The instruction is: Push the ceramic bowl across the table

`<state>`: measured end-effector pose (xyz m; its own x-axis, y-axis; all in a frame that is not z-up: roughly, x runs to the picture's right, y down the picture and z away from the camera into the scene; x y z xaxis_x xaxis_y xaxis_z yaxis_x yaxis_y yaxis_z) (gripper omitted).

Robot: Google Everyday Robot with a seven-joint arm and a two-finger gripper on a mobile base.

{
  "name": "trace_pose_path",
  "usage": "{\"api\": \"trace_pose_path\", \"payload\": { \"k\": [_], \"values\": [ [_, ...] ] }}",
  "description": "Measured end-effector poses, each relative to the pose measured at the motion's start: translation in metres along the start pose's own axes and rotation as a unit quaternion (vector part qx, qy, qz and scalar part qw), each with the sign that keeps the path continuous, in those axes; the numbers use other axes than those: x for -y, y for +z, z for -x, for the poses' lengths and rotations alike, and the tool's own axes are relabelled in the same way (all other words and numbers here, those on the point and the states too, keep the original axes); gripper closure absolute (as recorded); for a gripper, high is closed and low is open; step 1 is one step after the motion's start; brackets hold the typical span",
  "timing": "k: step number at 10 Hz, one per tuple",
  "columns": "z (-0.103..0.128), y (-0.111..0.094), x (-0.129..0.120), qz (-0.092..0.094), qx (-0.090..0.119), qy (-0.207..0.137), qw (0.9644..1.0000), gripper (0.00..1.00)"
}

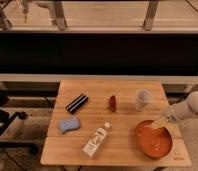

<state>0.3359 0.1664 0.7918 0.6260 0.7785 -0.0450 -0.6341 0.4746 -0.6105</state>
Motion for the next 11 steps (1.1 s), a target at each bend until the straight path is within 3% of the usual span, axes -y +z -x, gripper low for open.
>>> {"api": "trace_pose_path", "payload": {
  "k": [7, 9, 11],
  "values": [
    [-0.016, 0.001, 0.007, -0.019, 0.008, 0.029, 0.9994, 0.95],
    [-0.019, -0.001, 0.006, -0.011, 0.01, 0.03, 0.9995, 0.98],
    [-0.007, 0.005, 0.0, -0.011, 0.012, 0.027, 0.9995, 0.82]
  ]
}}
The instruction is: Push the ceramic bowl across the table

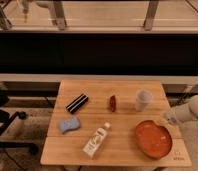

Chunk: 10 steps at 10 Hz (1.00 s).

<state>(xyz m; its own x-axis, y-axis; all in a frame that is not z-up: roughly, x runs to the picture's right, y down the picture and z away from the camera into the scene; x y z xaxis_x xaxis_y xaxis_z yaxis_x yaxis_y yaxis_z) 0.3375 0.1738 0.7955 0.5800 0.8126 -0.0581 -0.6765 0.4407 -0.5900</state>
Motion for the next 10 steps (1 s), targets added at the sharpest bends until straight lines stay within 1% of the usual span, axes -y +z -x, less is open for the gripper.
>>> {"api": "trace_pose_path", "payload": {
  "k": [2, 3, 4, 5, 6, 7, 8, 9, 10],
  "values": [
    [0.0, 0.002, 0.0, -0.001, 0.004, 0.003, 1.0, 0.61],
    [-0.001, 0.001, 0.004, -0.001, 0.005, 0.002, 1.0, 0.52],
    [-0.002, -0.001, 0.005, 0.001, 0.005, 0.001, 1.0, 0.48],
    [-0.001, -0.001, 0.002, 0.003, 0.005, 0.002, 1.0, 0.49],
    [0.0, 0.002, -0.002, 0.003, 0.007, 0.003, 1.0, 0.56],
    [0.0, 0.005, -0.006, 0.003, 0.008, 0.005, 0.9999, 0.65],
    [-0.001, 0.004, -0.006, 0.002, 0.011, 0.009, 0.9999, 0.76],
    [0.001, 0.005, -0.004, 0.002, 0.014, 0.01, 0.9999, 0.81],
    [0.003, 0.005, -0.003, 0.004, 0.014, 0.009, 0.9998, 0.82]
  ]
}}
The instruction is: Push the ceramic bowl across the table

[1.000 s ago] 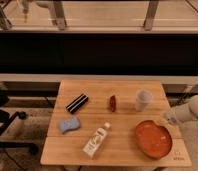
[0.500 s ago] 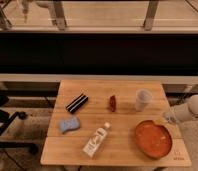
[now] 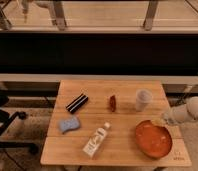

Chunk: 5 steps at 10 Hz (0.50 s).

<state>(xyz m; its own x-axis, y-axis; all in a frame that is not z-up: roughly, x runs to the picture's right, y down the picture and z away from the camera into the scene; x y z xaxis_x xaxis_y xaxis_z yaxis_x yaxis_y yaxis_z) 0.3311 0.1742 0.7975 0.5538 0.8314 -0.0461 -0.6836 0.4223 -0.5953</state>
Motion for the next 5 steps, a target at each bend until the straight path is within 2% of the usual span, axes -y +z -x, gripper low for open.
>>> {"api": "trace_pose_path", "payload": {
  "k": [1, 3, 5],
  "values": [
    [0.0031, -0.0007, 0.0013, 0.001, 0.001, 0.0, 1.0, 0.81],
    [-0.0021, -0.0004, 0.0038, 0.003, 0.003, 0.005, 1.0, 0.67],
    [-0.0014, -0.0006, 0.0009, 0.003, 0.005, 0.007, 1.0, 0.67]
  ]
}}
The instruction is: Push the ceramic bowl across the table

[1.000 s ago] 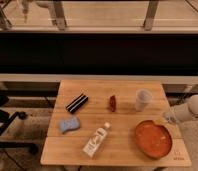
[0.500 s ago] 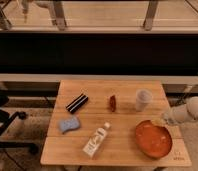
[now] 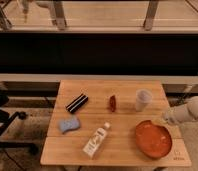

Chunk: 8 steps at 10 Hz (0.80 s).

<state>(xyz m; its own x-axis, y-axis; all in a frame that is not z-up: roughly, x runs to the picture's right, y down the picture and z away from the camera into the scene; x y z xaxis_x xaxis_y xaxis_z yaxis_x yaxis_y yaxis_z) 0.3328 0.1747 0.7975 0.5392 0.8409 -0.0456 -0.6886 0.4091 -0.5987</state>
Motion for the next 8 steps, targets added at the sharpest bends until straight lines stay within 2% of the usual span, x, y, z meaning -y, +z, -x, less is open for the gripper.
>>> {"api": "trace_pose_path", "payload": {
  "k": [1, 3, 5, 6, 7, 8],
  "values": [
    [0.0033, 0.0018, -0.0003, 0.002, 0.002, 0.001, 1.0, 0.77],
    [0.0045, 0.0013, -0.001, 0.002, 0.004, 0.004, 1.0, 0.85],
    [0.0099, 0.0058, -0.0072, 0.003, 0.006, 0.004, 1.0, 0.75],
    [0.0115, 0.0057, -0.0056, 0.003, 0.009, 0.006, 0.9999, 0.68],
    [0.0098, 0.0043, -0.0028, 0.003, 0.012, 0.009, 0.9999, 0.67],
    [0.0086, 0.0041, -0.0024, 0.003, 0.013, 0.008, 0.9999, 0.7]
  ]
}}
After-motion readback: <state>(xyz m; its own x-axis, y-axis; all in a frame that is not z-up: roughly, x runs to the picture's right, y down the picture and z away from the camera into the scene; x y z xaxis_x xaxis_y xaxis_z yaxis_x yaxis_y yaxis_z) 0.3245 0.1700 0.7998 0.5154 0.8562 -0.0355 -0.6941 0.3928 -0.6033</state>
